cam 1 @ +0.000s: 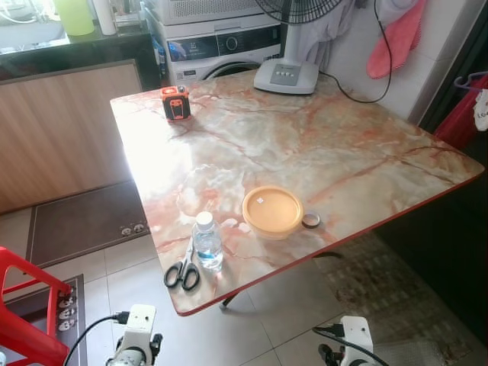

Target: Restocking fridge

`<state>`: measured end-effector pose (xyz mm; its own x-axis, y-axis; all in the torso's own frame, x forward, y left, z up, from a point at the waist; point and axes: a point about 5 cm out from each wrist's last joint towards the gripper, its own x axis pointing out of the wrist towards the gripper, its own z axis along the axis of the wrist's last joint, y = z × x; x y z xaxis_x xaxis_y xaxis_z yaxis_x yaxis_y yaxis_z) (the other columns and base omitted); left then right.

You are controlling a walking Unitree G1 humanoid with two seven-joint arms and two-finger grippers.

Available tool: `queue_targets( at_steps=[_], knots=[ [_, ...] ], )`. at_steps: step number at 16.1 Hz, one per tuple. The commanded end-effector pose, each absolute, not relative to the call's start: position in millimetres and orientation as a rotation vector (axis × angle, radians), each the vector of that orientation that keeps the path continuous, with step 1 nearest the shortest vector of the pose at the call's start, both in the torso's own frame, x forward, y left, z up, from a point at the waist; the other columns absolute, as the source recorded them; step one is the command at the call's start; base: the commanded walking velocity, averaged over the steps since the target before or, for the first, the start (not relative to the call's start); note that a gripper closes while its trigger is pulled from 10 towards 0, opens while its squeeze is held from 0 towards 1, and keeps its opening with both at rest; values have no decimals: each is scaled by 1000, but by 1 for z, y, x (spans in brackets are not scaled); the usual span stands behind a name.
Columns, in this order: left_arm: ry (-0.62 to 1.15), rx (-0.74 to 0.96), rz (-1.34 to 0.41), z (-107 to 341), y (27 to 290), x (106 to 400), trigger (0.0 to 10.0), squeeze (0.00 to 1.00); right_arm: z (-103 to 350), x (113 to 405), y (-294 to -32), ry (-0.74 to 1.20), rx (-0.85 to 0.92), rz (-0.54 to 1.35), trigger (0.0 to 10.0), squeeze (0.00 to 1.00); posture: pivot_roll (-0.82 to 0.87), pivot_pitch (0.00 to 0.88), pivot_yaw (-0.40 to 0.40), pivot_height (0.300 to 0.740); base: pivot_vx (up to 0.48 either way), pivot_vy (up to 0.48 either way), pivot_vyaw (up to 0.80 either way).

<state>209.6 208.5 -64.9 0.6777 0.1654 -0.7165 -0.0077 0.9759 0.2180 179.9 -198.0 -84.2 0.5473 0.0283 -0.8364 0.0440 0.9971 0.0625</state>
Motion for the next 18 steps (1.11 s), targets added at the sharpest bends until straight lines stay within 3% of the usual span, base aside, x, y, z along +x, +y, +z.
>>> queue_targets(
  at_steps=[1,10,18],
  knots=[
    [840,211,90,-67,209,207,10000,0,-84,180,-198,993,74,-9,10000,0,-45,0,-23,740,0,0,0],
    [775,187,124,-60,209,216,10000,0,-82,183,-198,956,111,-9,10000,0,-36,13,-31,740,0,0,0],
    [885,137,169,-70,218,200,10000,0,-82,183,-198,956,107,-7,10000,0,-33,16,-37,740,0,0,0]
  ],
)
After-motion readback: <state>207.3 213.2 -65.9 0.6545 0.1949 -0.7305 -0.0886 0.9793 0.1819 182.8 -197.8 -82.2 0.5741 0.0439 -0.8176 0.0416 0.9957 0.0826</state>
